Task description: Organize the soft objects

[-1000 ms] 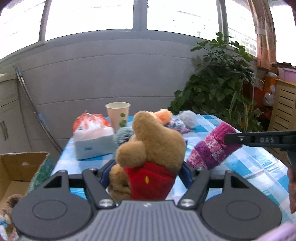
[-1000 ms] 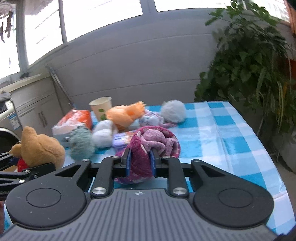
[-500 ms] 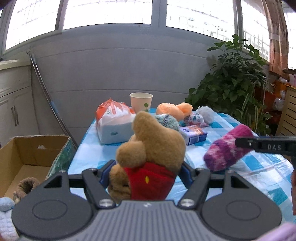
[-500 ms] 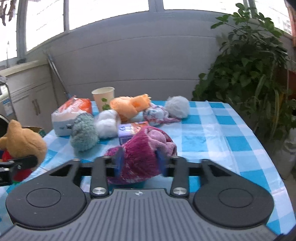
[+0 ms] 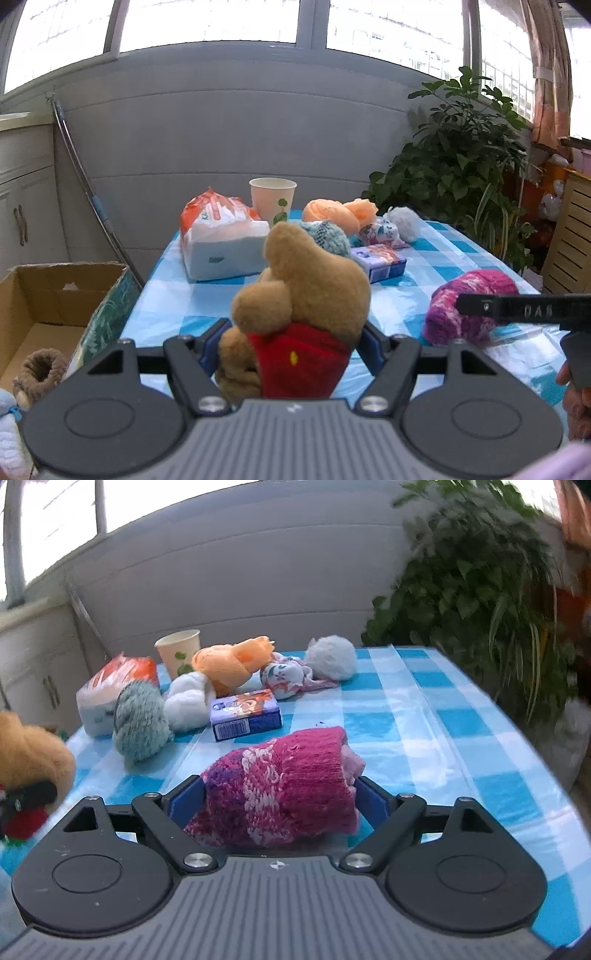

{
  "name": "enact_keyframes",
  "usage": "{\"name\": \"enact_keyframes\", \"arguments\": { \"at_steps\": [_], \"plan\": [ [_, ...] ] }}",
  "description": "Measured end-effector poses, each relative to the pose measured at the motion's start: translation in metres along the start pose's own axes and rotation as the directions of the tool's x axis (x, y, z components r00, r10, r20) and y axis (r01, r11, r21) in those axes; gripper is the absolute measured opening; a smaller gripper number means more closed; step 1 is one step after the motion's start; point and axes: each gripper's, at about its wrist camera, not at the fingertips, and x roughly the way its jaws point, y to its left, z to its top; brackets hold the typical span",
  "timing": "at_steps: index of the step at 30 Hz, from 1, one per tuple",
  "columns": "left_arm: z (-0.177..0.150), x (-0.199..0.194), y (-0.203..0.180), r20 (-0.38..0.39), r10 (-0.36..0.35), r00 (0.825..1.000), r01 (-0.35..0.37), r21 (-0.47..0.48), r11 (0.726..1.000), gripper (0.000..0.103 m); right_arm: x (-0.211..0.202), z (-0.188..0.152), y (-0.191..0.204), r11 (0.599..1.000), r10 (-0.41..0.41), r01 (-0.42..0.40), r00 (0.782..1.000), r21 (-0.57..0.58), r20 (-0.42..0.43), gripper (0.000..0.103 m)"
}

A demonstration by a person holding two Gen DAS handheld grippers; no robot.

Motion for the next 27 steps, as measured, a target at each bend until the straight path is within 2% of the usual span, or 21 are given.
{"name": "enact_keyframes", "arguments": {
  "at_steps": [2, 4, 8, 13, 19, 22, 27],
  "plan": [
    [0.001, 0.000, -0.001, 0.005, -0.005, 1.000, 0.005, -0.001, 1.000, 0.071, -0.002, 0.003, -0.013, 0.994, 0.018, -0.016, 1.000, 0.105, -0.013, 0.103],
    [0.002, 0.002, -0.002, 0.006, -0.009, 1.000, 0.009, 0.002, 1.000, 0.071, -0.010, 0.004, -0.025, 0.980, -0.003, 0.003, 1.000, 0.198, -0.003, 0.103],
    [0.005, 0.006, -0.010, 0.008, -0.033, 0.999, 0.033, 0.007, 0.999, 0.071, -0.022, -0.003, -0.045, 0.932, -0.007, 0.009, 1.000, 0.362, -0.006, 0.103],
    [0.005, 0.014, -0.023, 0.000, -0.069, 0.998, 0.069, 0.020, 0.997, 0.071, -0.013, -0.017, -0.040, 0.890, 0.101, -0.064, 0.993, 0.451, -0.057, 0.103],
    [0.003, 0.016, -0.030, -0.013, -0.082, 0.997, 0.083, 0.033, 0.996, 0.071, 0.004, -0.010, -0.031, 0.877, 0.089, -0.072, 0.996, 0.474, -0.015, 0.103],
    [0.002, 0.017, -0.029, -0.018, -0.077, 0.997, 0.077, 0.032, 0.997, 0.071, 0.016, 0.000, -0.015, 0.897, 0.080, -0.079, 0.997, 0.436, 0.018, 0.103],
    [0.003, 0.018, -0.023, -0.018, -0.063, 0.998, 0.064, 0.028, 0.998, 0.071, 0.046, 0.010, 0.003, 0.919, 0.094, -0.083, 0.995, 0.386, -0.010, 0.103]
  ]
}}
